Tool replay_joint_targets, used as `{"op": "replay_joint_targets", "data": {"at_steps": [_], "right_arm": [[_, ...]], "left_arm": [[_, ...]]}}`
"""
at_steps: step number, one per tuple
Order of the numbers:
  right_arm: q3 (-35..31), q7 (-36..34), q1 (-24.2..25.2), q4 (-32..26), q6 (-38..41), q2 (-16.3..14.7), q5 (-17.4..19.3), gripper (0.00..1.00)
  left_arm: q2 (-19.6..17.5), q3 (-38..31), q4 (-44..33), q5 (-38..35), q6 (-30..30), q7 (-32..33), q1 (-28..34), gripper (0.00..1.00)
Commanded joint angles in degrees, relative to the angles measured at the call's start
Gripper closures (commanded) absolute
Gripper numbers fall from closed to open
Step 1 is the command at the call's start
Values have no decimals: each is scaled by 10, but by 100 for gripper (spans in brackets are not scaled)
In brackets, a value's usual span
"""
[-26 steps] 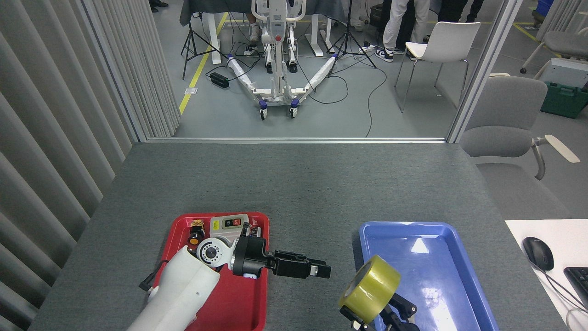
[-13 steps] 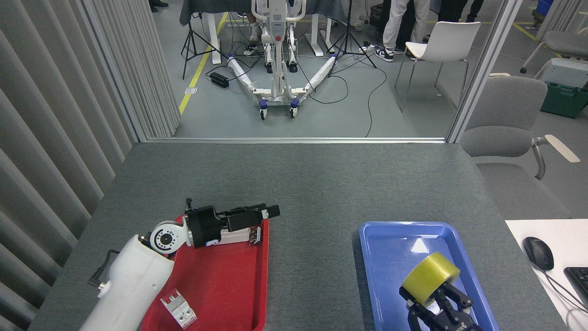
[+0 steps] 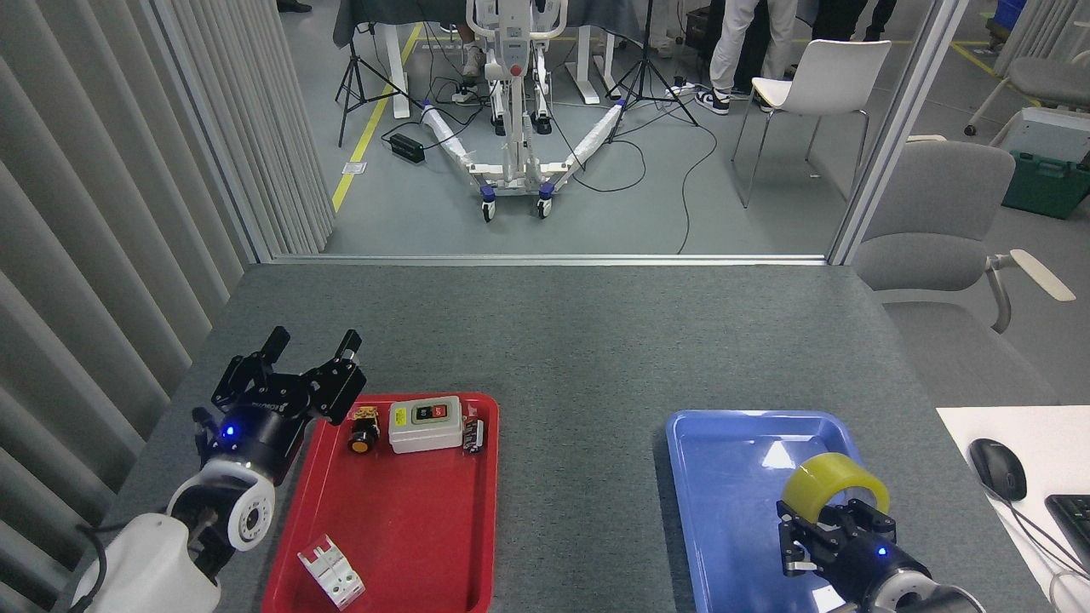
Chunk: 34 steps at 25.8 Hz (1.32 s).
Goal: Place and move tape with both arms
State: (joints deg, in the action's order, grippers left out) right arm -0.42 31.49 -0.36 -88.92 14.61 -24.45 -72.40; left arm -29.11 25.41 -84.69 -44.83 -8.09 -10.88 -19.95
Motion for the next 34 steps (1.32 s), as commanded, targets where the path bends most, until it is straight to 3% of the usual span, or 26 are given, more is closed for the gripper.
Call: {"op": "replay_joint_targets", "data": {"at_steps": [1,4,7,9,11,13,16,19,25,27,31,34], "right_arm": [[37,43,-24,16,-52,-5,46,100],[39,58,-29,16,-75,-12,80,99],[49,61,-31,17,-85,-13,83,91],[50,62,-31,22,-95,-13,82,65],[49,56,-30,23,-99,-14,80,25],[50,53,-30,23,-99,-14,79,1],[49,46,-30,22,-97,-15,78,1],[48,45,-29,18,-95,-16,78,1],[38,-7,-20,5,-60,-24,81,0],[26,-56,-12,3,-41,-24,81,1],[-9,-239,17,3,-8,-18,76,1],[-29,-344,39,3,-14,2,49,1]], "left_arm": [[-5,-4,-26,-104,-61,-20,61,1],[35,-68,-27,-156,-61,24,105,1],[77,-134,-52,-162,-59,38,160,1],[78,-158,-71,-164,-54,38,193,1],[85,-165,-68,-187,-27,45,195,1],[104,-193,-66,-230,17,51,197,1],[116,-230,-67,-234,60,78,200,1],[118,-233,-69,-230,62,114,199,1],[121,-236,-61,-137,57,159,199,1],[124,-238,-58,-124,57,159,199,1],[125,-237,-62,-126,67,156,197,1],[121,-236,-66,-129,75,146,193,1]]}}
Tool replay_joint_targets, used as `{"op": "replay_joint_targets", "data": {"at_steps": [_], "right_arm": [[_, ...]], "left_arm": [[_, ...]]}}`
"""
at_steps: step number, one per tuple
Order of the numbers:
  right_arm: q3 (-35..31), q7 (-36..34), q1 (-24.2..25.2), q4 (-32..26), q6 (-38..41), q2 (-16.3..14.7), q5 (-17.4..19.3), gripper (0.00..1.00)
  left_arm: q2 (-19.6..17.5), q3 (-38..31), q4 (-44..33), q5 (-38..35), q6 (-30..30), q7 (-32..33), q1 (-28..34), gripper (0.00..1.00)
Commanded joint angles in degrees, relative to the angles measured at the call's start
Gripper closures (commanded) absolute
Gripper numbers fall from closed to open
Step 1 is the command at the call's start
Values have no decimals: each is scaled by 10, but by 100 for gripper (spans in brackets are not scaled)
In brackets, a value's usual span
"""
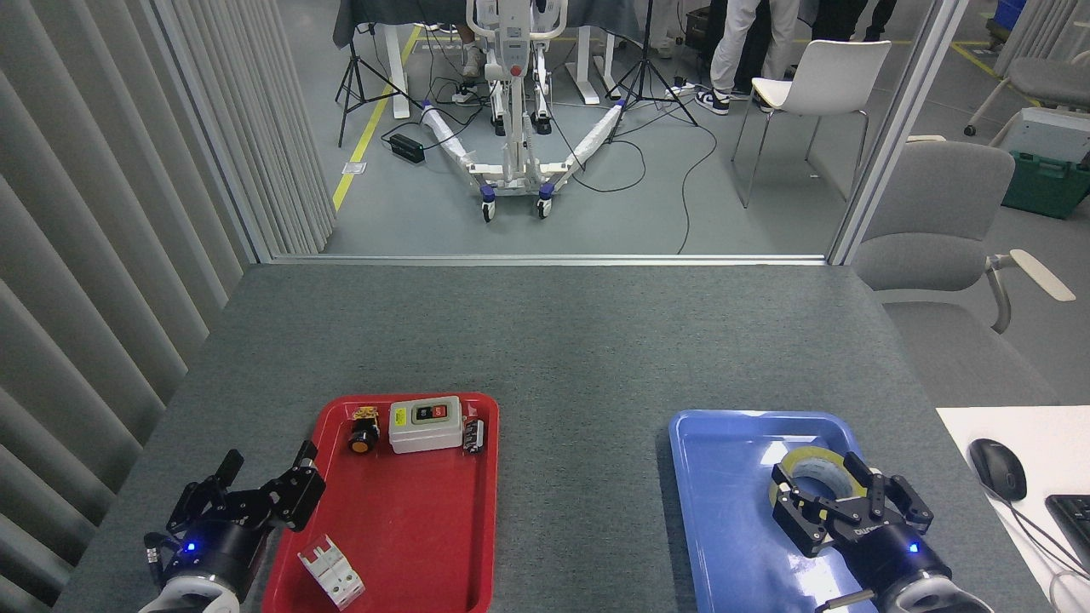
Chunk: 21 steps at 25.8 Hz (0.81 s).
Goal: Place and move tape with both arms
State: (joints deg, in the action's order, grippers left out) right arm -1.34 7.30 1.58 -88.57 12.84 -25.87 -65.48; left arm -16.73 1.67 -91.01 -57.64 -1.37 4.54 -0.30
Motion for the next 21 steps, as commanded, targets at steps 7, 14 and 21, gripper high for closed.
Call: {"op": "replay_joint_targets", "data": {"at_steps": [7,14,21], "right_arm": [[-31,-142,55,-9,-74,67,-48,1],[-32,-173,61,-9,-75,73,-67,0],[-30,-172,62,-9,-75,82,-67,0]], "left_arm": [[0,4,7,-5,78,-30,-17,1],[-13,13,28,-8,128,-94,-10,0],[-13,14,36,-34,149,-121,0,0]]}}
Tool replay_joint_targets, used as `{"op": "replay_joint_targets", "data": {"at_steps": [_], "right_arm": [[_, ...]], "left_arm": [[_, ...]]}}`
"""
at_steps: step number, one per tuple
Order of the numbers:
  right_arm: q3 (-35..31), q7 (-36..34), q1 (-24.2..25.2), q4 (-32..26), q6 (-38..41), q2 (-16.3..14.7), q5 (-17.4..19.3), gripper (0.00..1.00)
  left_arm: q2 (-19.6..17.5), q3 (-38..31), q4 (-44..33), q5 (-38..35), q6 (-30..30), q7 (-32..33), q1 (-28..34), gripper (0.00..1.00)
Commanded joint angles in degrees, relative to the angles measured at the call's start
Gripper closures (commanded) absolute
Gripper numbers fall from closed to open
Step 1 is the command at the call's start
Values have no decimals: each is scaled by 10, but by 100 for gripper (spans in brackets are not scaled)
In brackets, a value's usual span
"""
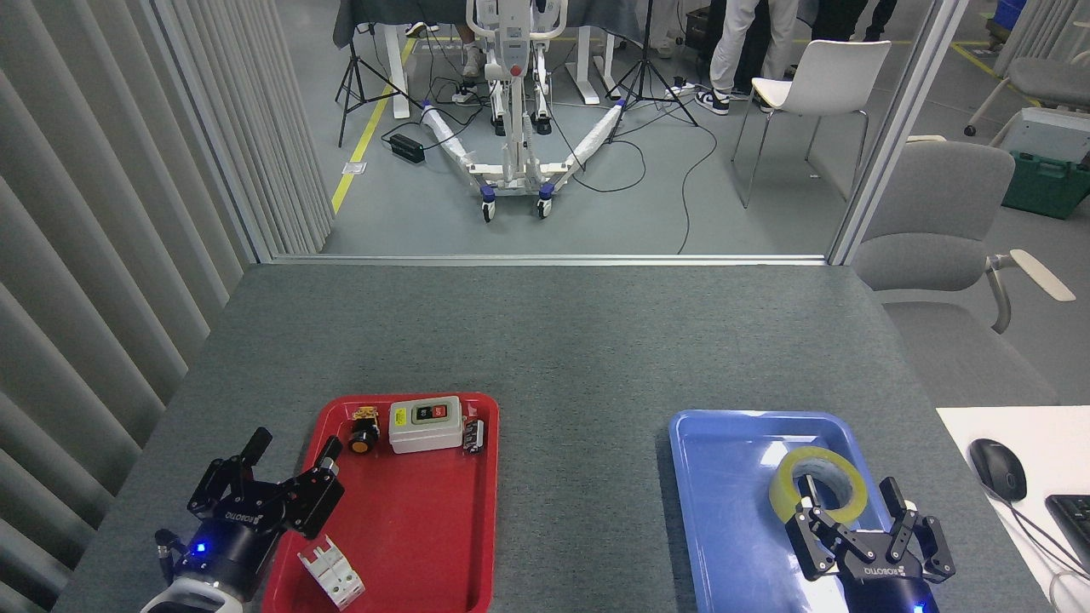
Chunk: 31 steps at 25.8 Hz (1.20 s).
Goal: Place and move tape with both arms
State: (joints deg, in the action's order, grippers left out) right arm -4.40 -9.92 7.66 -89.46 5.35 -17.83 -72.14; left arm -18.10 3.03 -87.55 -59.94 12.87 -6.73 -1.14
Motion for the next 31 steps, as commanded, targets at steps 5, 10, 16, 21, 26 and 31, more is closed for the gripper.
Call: {"op": "replay_joint_targets", "data": {"at_steps": [5,10,16,21,26,31], "right_arm": [[2,0,2,1,1,2,1,0],[3,0,2,2,1,1,2,0],[4,0,3,2,2,1,2,0],[5,-1,21,-2,10,2,1,0],[4,-1,29,-6,12,11,0,0],[4,-2,29,-6,12,12,0,0]], "left_arm": [[3,0,-10,-26,9,-57,62,0],[2,-1,-5,-29,9,-58,63,0],[4,-1,-6,-27,6,-58,63,0],[6,-2,-8,-26,2,-57,62,0],[7,-2,-9,-26,2,-57,63,0],[7,-3,-10,-25,1,-57,63,0]]}}
